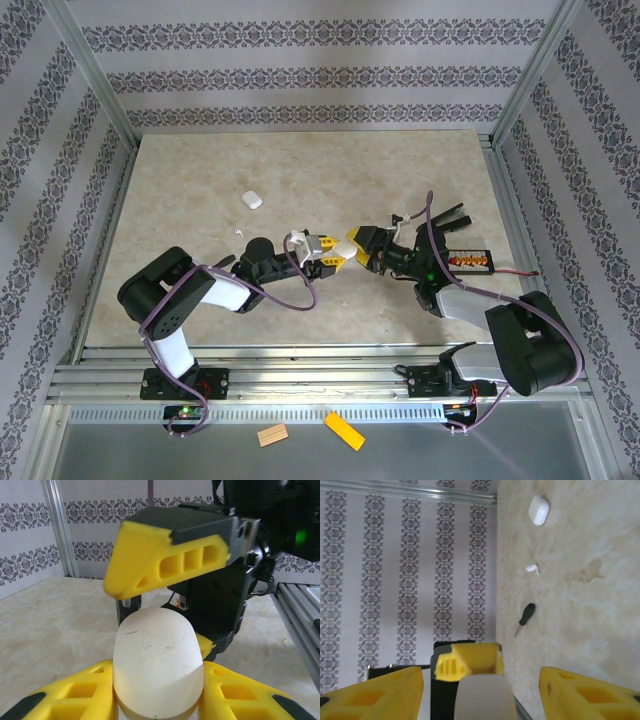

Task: Insert the wireless bluetooth earbuds into the charging case

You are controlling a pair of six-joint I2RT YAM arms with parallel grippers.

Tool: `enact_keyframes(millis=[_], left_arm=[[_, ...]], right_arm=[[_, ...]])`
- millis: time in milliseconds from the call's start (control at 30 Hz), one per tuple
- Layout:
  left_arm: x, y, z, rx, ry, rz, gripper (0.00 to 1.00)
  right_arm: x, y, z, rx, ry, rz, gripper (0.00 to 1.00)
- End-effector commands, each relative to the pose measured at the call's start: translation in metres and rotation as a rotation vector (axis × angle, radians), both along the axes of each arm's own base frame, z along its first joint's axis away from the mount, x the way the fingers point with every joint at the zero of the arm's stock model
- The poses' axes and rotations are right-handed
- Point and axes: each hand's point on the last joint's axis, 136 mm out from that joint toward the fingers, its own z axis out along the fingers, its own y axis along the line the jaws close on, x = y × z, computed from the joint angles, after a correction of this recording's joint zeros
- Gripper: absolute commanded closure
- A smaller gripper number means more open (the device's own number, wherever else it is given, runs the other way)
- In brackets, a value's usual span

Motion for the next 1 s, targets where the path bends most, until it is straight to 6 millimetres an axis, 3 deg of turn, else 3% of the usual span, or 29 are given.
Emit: enact_keyframes(millis=[0, 467, 533, 600, 700, 967], left_arm=[[0.008, 0.001, 0.012, -0.023, 0.001, 0.000, 0.64], [0.003, -0.001, 0.020, -0.029, -0.010, -0.041, 0.62], [0.006, 0.000, 0.020, -0.034, -0.004, -0.023, 0.57], [0.008, 0.002, 0.022, -0.042, -0.009, 0.000, 0.40], [0.013, 0.008, 0.026, -0.069, -0.034, 0.048, 0.26], [0.017, 0.010, 0.037, -0.123, -0.047, 0.064, 0.26]], right_arm=[[-0.009, 0.003, 0.011, 0.042, -0.047, 0.024, 0.41], [-0.009, 0.002, 0.012, 0.049, -0.031, 0.018, 0.76], [-0.007, 0.001, 0.011, 0.047, -0.030, 0.008, 0.79], [-0.004, 0.001, 0.011, 0.053, -0.025, -0.004, 0.80], [0.000, 0.001, 0.019, 0.085, -0.033, -0.013, 0.82], [0.006, 0.007, 0.043, 0.198, -0.047, -0.009, 0.85]])
